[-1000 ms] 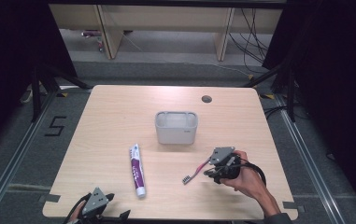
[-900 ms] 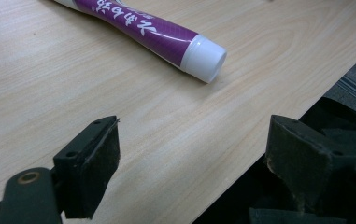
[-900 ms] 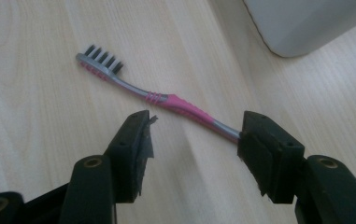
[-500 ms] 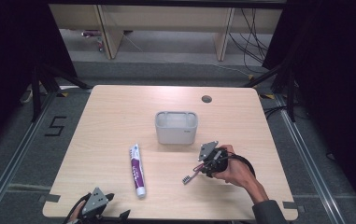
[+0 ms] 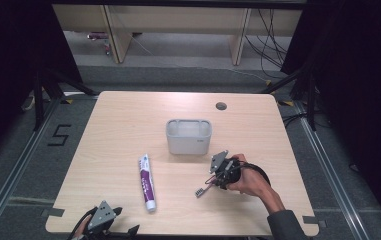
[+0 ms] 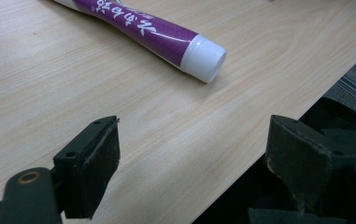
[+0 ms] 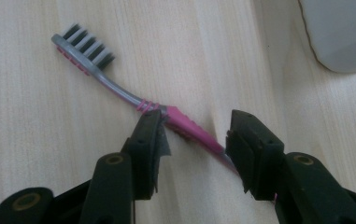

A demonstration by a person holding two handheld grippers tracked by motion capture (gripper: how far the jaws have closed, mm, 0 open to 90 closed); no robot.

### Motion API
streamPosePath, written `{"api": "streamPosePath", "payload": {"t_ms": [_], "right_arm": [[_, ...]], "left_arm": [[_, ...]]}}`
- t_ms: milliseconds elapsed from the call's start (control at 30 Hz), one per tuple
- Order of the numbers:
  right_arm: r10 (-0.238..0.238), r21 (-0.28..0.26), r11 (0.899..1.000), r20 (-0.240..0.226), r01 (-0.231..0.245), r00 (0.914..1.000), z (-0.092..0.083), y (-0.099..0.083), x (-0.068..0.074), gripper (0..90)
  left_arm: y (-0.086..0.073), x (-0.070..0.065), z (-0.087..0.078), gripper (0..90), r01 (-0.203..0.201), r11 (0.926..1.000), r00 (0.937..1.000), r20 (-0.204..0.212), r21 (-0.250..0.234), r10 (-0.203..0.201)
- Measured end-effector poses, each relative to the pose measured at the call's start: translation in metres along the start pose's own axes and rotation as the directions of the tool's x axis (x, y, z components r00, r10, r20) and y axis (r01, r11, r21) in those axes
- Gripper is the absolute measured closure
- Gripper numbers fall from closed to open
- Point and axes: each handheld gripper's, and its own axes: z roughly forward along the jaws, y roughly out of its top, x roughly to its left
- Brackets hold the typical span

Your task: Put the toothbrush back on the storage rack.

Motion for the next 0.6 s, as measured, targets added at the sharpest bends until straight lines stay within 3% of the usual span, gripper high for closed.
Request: {"api": "streamPosePath", "payload": {"t_ms": [33,100,133,167,200,300,333,367,433,533,567,600], "right_arm": [[-0.042,-0.008,0.999,-0.006,0.042,0.9991,0.0015,0.0008,-0.0022,54.9],[-0.044,-0.001,0.999,-0.014,0.044,0.9989,0.0031,0.0012,-0.0018,55.3],[-0.021,0.004,1.000,-0.012,0.021,0.9997,0.0030,0.0010,-0.0008,56.3],[-0.053,0.000,0.999,-0.014,0.053,0.9985,0.0040,0.0016,-0.0027,58.0],[-0.053,0.005,0.999,-0.018,0.054,0.9984,0.0044,0.0018,-0.0029,58.9],[-0.021,0.026,0.999,-0.021,0.021,0.9996,0.0045,0.0016,-0.0014,60.1],[-0.023,0.035,0.999,-0.017,0.023,0.9996,0.0042,0.0022,-0.0013,61.1],[-0.059,0.033,0.998,-0.013,0.059,0.9982,0.0053,0.0032,-0.0034,62.4],[-0.031,0.050,0.998,-0.018,0.032,0.9994,0.0042,0.0044,-0.0012,65.1],[-0.046,0.074,0.996,-0.007,0.047,0.9989,0.0047,0.0076,-0.0006,66.9],[-0.080,0.076,0.994,-0.004,0.080,0.9968,0.0047,0.0089,-0.0019,67.4],[-0.059,0.089,0.994,-0.005,0.059,0.9983,0.0051,0.0100,-0.0004,67.9]], "left_arm": [[-0.0001,-0.0001,0.0001,17.3,0.000,1.0000,1.0000,0.000,-0.002,0.000],[0.0002,0.0004,-0.0001,17.3,-0.001,1.0000,1.0000,-0.002,0.000,0.001],[0.0002,0.0004,0.0000,17.3,-0.002,1.0000,1.0000,-0.002,0.001,0.002],[0.0000,-0.0001,0.0001,17.3,0.000,1.0000,1.0000,-0.001,0.000,0.000],[-0.0002,-0.0003,0.0003,17.3,0.003,1.0000,1.0000,0.000,-0.003,-0.003],[0.0002,0.0003,0.0000,17.3,0.000,1.0000,1.0000,-0.002,0.001,0.000],[0.0001,0.0002,-0.0001,17.3,-0.002,1.0000,1.0000,-0.001,0.002,0.002],[0.0000,0.0000,0.0000,17.3,-0.001,1.0000,1.0000,-0.002,0.000,0.001],[0.0002,0.0004,-0.0001,17.3,0.000,1.0000,1.0000,-0.003,0.000,0.000],[0.0000,0.0002,-0.0001,17.3,0.000,1.0000,1.0000,-0.002,0.000,0.000],[0.0000,0.0001,-0.0001,17.3,-0.001,1.0000,1.0000,-0.002,-0.001,0.001],[0.0003,0.0003,-0.0002,17.3,-0.002,1.0000,1.0000,-0.003,-0.001,0.002]]}}
